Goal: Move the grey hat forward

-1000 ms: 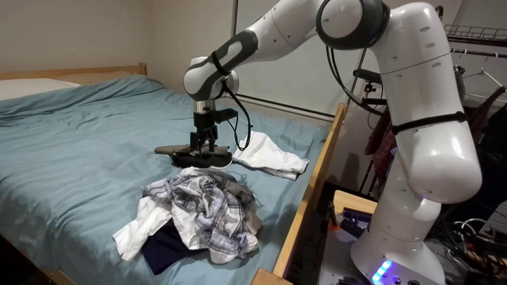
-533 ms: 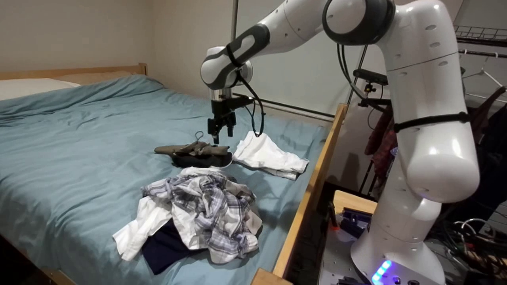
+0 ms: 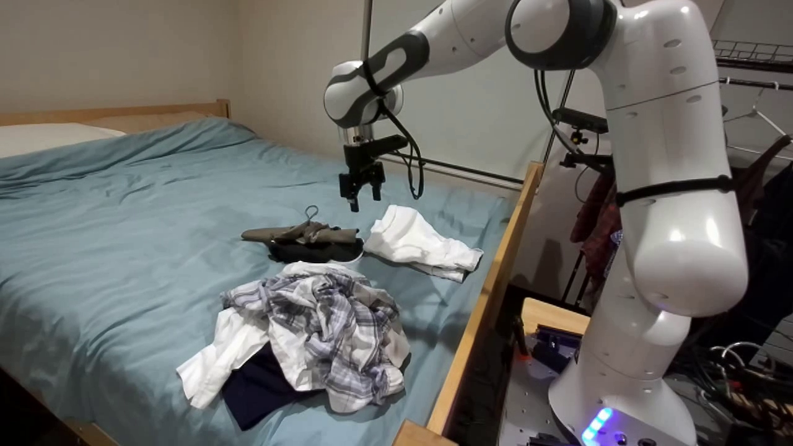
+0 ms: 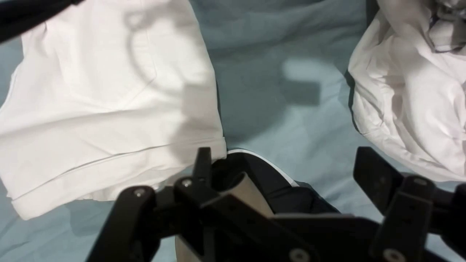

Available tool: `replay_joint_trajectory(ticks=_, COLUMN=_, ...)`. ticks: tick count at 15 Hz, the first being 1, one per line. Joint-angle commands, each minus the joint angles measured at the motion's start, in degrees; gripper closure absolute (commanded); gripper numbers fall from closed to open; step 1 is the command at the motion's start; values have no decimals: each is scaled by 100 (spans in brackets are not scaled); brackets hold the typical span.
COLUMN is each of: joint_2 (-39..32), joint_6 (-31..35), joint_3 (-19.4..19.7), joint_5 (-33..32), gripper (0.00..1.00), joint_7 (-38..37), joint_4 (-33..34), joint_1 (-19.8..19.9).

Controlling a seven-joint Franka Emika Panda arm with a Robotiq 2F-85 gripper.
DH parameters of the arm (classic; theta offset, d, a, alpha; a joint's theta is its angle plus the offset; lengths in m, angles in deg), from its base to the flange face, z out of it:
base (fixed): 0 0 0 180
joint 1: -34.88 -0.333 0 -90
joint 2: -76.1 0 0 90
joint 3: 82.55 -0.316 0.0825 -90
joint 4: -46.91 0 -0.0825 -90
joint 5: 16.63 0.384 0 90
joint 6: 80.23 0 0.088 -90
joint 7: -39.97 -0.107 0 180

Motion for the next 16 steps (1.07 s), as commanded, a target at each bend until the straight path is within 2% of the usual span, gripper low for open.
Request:
replay_joint_trajectory(ticks=1, joint_2=-175, joint_6=203, joint_3=-97, joint_5=-181, gripper=0, joint_7=36, joint_4=286, joint_1=107)
replay_joint_trajectory(ticks=4, joint_2=-520, joint_6=346, joint_3=-96, joint_5=-200, gripper=0, joint_7=59, joint_4=825, joint_1=174)
replay_joint_trajectory(ticks=8, joint_2=-980, joint_6=67, joint_3=-42, joint_5=-290, gripper=0, joint_7=80, joint_4=1829, joint_1=293)
replay_joint_trajectory(ticks=14, joint_2=-2132, joint_6=-732, joint_3=-384, joint_5=-194, gripper=0, joint_7=1100, joint_4=3329, joint_1=613)
replay_joint_trajectory(ticks=16, joint_2=-2560, joint_6=-765, joint_3=-613, joint_5=15, gripper=0, joint_7=1425, joint_4=3752, joint_1=763)
